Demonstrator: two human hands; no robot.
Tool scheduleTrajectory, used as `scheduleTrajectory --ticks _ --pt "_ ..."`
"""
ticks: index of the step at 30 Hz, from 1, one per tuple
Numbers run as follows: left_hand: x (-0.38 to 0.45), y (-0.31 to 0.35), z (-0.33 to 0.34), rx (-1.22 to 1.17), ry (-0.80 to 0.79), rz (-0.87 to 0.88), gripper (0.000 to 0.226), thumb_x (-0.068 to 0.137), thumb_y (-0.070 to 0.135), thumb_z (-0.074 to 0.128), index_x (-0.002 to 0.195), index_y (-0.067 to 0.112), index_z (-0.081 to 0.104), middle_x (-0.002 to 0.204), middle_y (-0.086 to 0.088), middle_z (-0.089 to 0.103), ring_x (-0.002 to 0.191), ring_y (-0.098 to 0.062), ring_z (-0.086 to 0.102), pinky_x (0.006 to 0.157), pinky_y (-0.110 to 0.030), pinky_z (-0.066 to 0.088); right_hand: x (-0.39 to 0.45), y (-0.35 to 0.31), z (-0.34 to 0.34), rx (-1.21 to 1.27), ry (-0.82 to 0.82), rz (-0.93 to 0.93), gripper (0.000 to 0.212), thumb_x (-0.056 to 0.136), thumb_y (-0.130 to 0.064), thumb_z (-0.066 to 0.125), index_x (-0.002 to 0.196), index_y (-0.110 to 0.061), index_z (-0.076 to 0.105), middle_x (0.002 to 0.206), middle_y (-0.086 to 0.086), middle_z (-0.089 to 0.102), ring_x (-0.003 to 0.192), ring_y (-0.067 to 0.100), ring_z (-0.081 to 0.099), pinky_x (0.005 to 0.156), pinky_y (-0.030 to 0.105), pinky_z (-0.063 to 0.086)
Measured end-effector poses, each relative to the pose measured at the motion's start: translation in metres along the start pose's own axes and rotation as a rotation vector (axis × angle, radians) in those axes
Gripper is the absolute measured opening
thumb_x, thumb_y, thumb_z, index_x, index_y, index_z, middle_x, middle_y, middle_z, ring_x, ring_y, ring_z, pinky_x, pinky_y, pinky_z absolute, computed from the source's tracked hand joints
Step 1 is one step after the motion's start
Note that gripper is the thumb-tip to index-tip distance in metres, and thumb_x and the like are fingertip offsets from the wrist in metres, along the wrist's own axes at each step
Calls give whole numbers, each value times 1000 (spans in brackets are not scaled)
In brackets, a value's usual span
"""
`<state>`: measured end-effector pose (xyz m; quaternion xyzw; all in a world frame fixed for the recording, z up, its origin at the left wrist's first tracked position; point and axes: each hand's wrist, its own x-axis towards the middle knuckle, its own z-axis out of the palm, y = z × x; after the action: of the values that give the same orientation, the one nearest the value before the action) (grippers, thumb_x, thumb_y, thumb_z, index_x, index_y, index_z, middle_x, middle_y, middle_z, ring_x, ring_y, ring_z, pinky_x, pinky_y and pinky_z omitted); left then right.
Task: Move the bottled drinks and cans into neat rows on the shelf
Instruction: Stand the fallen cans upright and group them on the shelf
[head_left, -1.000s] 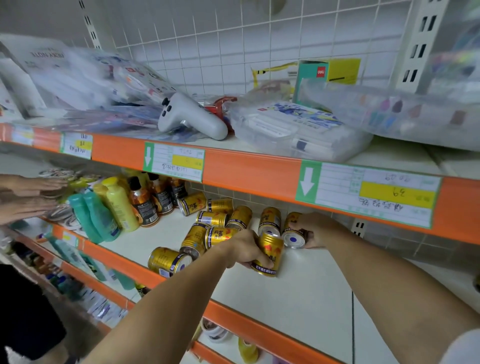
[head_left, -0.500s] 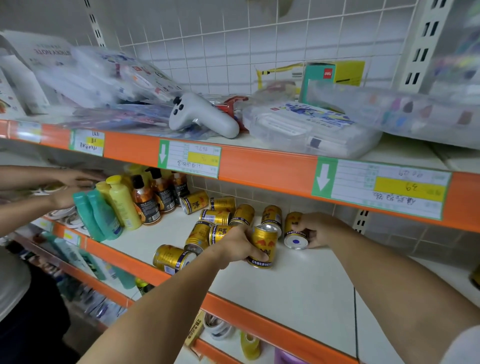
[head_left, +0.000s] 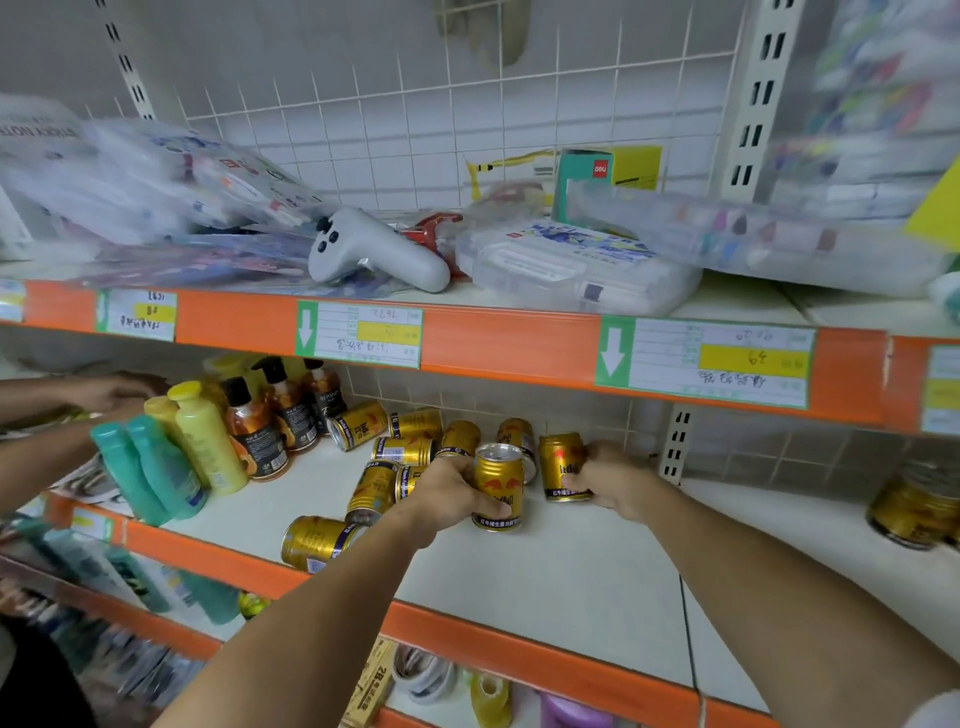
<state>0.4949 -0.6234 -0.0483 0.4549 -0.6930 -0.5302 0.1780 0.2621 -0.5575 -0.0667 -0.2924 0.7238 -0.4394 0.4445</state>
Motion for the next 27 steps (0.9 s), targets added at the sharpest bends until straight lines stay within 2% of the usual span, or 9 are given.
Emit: scheduleTrajectory --ticks 2,4,8,10,14,17,20,27 --pt "-1 3 -2 -14 -17 25 45 63 4 94 101 16 74 96 0 78 94 -18 73 87 -33 59 -4 3 3 -70 12 -47 57 79 5 77 126 -11 50 125 12 62 115 30 60 96 47 54" --pt "-3 5 -3 -8 -24 47 48 63 4 94 105 16 74 95 2 79 92 -15 74 80 -28 59 -8 5 5 -156 41 -78 60 77 -1 81 128 -15 53 124 8 62 117 28 59 102 48 49" --pt "-5 7 -5 13 -23 81 49 63 7 95 105 23 74 91 8 79 90 -11 73 69 -20 54 -15 14 7 -161 78 -122 45 74 -4 84 108 -27 64 113 3 70 108 23 64 100 45 51" --pt "-5 8 -6 22 -19 97 49 63 8 95 102 28 72 91 10 78 88 -8 72 66 -17 54 -20 18 6 -122 101 -148 49 73 -1 83 111 -25 65 113 3 71 108 24 65 100 49 52" --pt "-2 8 -1 11 -29 131 53 62 7 95 104 27 72 93 9 78 93 -10 72 72 -21 55 -37 23 -1 -56 166 -170 60 72 2 83 123 -22 62 120 5 69 111 24 64 99 49 53" --pt "0 12 9 6 -76 155 52 62 6 95 103 29 71 94 11 77 94 -7 71 67 -14 51 -54 27 -13 -43 232 -169 63 73 0 84 127 -20 60 123 4 68 116 25 62 104 52 48" --pt "2 17 24 7 -113 178 49 62 6 95 97 29 70 98 8 77 94 -7 69 69 -17 50 -74 32 -28 1 275 -181 68 73 3 83 132 -18 57 128 5 66 120 26 61 104 53 48" --pt "2 34 69 15 -228 230 47 60 7 96 95 28 72 92 11 78 91 -4 70 70 -16 50 -126 49 -70 85 376 -203 74 72 11 81 136 -13 54 129 7 66 121 25 61 104 52 49"
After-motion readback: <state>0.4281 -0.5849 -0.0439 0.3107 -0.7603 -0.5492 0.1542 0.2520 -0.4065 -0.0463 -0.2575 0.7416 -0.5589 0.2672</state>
